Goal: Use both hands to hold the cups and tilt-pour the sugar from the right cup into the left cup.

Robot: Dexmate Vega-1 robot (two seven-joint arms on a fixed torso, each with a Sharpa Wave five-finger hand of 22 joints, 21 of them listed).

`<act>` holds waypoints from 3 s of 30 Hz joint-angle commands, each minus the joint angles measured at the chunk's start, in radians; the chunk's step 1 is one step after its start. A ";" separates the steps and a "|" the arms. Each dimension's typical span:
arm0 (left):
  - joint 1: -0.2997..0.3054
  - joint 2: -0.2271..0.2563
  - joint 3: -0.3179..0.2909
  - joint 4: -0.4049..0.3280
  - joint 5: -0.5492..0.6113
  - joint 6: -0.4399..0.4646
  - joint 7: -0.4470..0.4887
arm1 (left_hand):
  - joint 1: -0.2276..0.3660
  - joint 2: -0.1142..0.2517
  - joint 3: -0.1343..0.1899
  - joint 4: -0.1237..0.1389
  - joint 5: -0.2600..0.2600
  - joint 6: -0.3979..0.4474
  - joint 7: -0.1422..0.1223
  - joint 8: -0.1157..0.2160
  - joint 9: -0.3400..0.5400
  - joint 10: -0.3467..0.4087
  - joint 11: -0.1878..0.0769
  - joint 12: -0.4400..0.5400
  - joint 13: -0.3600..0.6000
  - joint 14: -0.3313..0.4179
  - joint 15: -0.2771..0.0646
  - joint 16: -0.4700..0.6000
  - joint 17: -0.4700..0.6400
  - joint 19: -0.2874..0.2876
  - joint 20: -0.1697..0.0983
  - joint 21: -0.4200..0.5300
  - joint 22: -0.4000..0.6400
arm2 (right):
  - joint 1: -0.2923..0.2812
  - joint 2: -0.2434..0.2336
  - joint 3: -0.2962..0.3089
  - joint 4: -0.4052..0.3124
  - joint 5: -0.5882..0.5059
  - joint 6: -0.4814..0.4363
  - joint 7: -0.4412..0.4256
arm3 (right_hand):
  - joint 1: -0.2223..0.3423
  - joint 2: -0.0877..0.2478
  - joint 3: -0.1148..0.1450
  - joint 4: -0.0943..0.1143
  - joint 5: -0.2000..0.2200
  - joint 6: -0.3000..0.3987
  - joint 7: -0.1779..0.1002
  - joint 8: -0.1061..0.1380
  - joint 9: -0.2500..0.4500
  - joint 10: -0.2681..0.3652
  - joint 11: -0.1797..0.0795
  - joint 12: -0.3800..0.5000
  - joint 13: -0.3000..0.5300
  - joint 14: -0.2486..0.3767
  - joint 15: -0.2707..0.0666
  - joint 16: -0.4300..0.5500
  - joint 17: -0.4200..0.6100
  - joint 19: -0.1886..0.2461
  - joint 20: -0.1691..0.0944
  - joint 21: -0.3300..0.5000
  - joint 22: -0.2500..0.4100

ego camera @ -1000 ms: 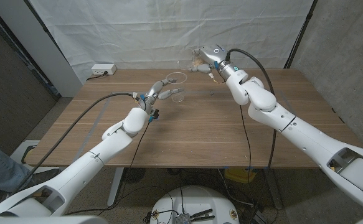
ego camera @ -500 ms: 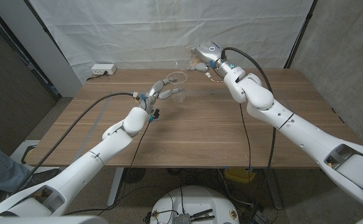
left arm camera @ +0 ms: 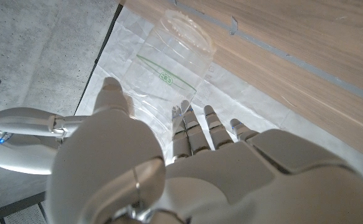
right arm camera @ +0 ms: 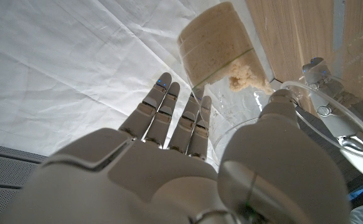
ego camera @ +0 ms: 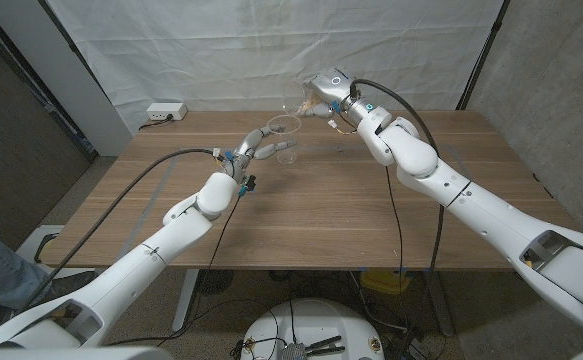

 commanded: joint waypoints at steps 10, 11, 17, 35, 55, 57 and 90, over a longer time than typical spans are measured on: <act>0.024 0.014 -0.017 -0.028 -0.016 0.007 0.005 | 0.000 0.006 -0.009 0.001 -0.002 0.009 0.001 -0.002 0.002 0.001 0.001 -0.006 0.006 -0.002 -0.005 0.000 0.004 -0.004 0.005 -0.002 0.002 | -0.034 -0.025 0.026 -0.026 -0.071 0.015 -0.010 | 0.002 0.014 -0.001 0.004 -0.002 0.007 -0.007 0.001 0.006 0.010 -0.005 -0.003 0.002 0.014 -0.104 -0.003 0.005 -0.002 -0.070 0.000 0.006; 0.025 0.015 -0.019 -0.029 -0.020 0.008 0.004 | 0.000 0.006 -0.009 0.002 -0.002 0.009 0.001 -0.002 0.002 0.001 0.003 -0.006 0.006 -0.003 -0.006 0.000 0.004 -0.004 0.005 -0.002 0.002 | -0.035 -0.026 0.026 -0.027 -0.074 0.018 -0.008 | 0.002 0.014 -0.001 0.004 -0.002 0.007 -0.007 0.001 0.006 0.009 -0.005 -0.004 0.002 0.014 -0.104 -0.003 0.005 -0.002 -0.070 0.000 0.006; 0.029 0.018 -0.021 -0.035 -0.024 0.010 0.005 | -0.001 0.005 -0.011 0.002 -0.002 0.010 0.001 -0.003 0.002 0.003 -0.004 -0.006 0.006 -0.002 -0.007 0.000 0.004 -0.004 0.005 -0.002 0.002 | -0.033 -0.036 0.024 -0.028 -0.100 0.034 -0.015 | 0.002 0.015 -0.001 0.003 -0.002 0.007 -0.008 0.000 0.006 0.009 -0.006 -0.005 0.002 0.015 -0.106 -0.003 0.005 -0.002 -0.070 0.000 0.006; 0.014 0.002 -0.003 -0.031 -0.022 0.017 -0.003 | -0.001 0.005 -0.015 0.004 -0.002 0.012 -0.001 -0.004 0.002 0.003 -0.003 -0.006 0.006 -0.003 -0.006 0.001 0.004 -0.008 0.006 -0.002 0.002 | -0.038 -0.016 0.026 -0.037 -0.120 0.052 -0.022 | 0.004 0.015 -0.001 0.002 -0.003 0.008 -0.010 -0.002 0.006 0.011 -0.010 -0.007 0.002 0.015 -0.108 -0.004 0.004 -0.002 -0.071 -0.002 0.006; 0.026 0.005 -0.005 -0.049 -0.020 0.024 0.002 | 0.000 0.006 -0.020 0.005 -0.001 0.012 -0.002 -0.006 0.002 0.003 -0.001 -0.007 0.006 -0.004 -0.004 0.001 0.004 -0.009 0.005 -0.002 0.003 | -0.021 -0.036 0.025 -0.027 -0.152 0.078 0.015 | 0.009 0.018 0.000 0.000 -0.004 0.010 -0.012 -0.003 0.007 0.012 -0.012 -0.011 0.002 0.014 -0.110 -0.005 0.004 -0.004 -0.071 -0.004 0.006; 0.026 0.005 -0.005 -0.049 -0.021 0.025 0.001 | 0.000 0.006 -0.020 0.005 -0.001 0.012 -0.001 -0.006 0.002 0.003 0.001 -0.006 0.006 -0.004 -0.004 0.001 0.004 -0.009 0.005 -0.002 0.003 | -0.025 -0.036 0.027 -0.029 -0.152 0.076 0.014 | 0.009 0.018 0.000 -0.001 -0.003 0.010 -0.013 -0.003 0.007 0.012 -0.011 -0.011 0.002 0.015 -0.111 -0.005 0.003 -0.004 -0.071 -0.004 0.006; 0.032 0.015 -0.005 -0.062 -0.020 0.029 -0.005 | 0.000 0.008 -0.028 0.008 -0.001 0.013 -0.001 -0.007 0.002 0.001 0.003 -0.008 0.006 -0.006 -0.002 0.001 0.004 -0.014 0.009 -0.002 0.003 | -0.041 -0.076 0.037 -0.057 -0.235 0.102 -0.070 | 0.022 0.022 0.004 -0.007 -0.002 0.013 -0.023 -0.005 0.007 0.013 -0.016 -0.016 0.003 0.015 -0.113 -0.006 0.003 -0.005 -0.074 -0.006 0.007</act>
